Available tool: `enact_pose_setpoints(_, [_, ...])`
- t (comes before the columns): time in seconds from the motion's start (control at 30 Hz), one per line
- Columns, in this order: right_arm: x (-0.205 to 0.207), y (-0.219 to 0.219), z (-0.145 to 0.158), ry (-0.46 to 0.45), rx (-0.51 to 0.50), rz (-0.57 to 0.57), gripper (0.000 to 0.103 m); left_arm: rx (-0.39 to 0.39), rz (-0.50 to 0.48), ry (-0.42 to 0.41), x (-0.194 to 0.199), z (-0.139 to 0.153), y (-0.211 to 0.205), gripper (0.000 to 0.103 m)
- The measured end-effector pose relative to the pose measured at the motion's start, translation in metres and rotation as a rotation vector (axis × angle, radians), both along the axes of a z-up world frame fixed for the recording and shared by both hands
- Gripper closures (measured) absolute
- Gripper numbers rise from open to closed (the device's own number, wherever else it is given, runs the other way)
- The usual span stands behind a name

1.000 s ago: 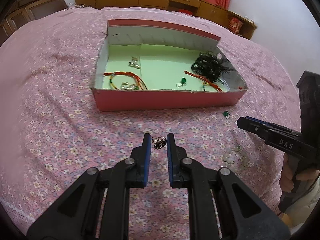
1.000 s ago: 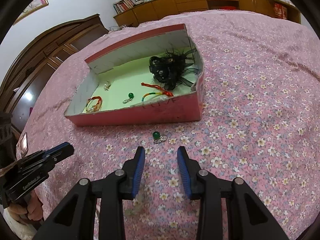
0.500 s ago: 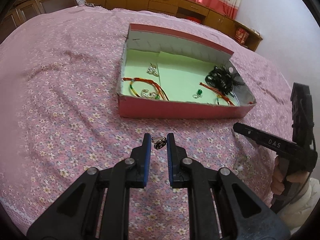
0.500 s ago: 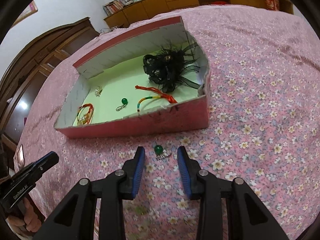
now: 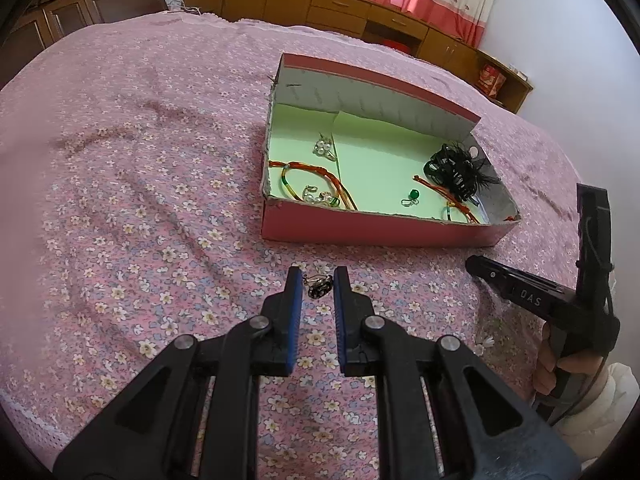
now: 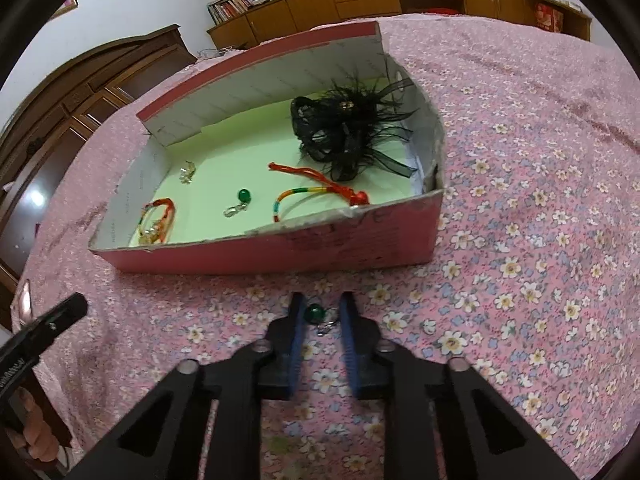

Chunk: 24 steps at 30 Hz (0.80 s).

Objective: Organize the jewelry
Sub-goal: 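Close the left gripper on the dark earring while the right gripper closes on the green earring, then carry both earrings over the pink box with both grippers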

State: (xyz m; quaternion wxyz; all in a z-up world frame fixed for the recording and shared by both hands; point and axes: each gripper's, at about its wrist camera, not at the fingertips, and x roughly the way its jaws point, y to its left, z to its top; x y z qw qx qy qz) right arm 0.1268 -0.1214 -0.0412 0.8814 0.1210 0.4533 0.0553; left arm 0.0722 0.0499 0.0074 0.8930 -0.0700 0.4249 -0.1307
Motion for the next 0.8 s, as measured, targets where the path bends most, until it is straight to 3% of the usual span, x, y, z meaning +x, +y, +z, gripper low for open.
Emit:
enact_pose_setpoints(0.53, [-0.026,0.000,0.018,-0.038,0.052,0.107,0.092,0.008,-0.007,-0.028,-0.009,0.014,-0.007,0.096])
enact_pose_setpoints(0.8, [-0.042,0.004,0.044,-0.097,0.072,0.141,0.092,0.002,-0.015,-0.051,-0.012,0.027,-0.013,0.096])
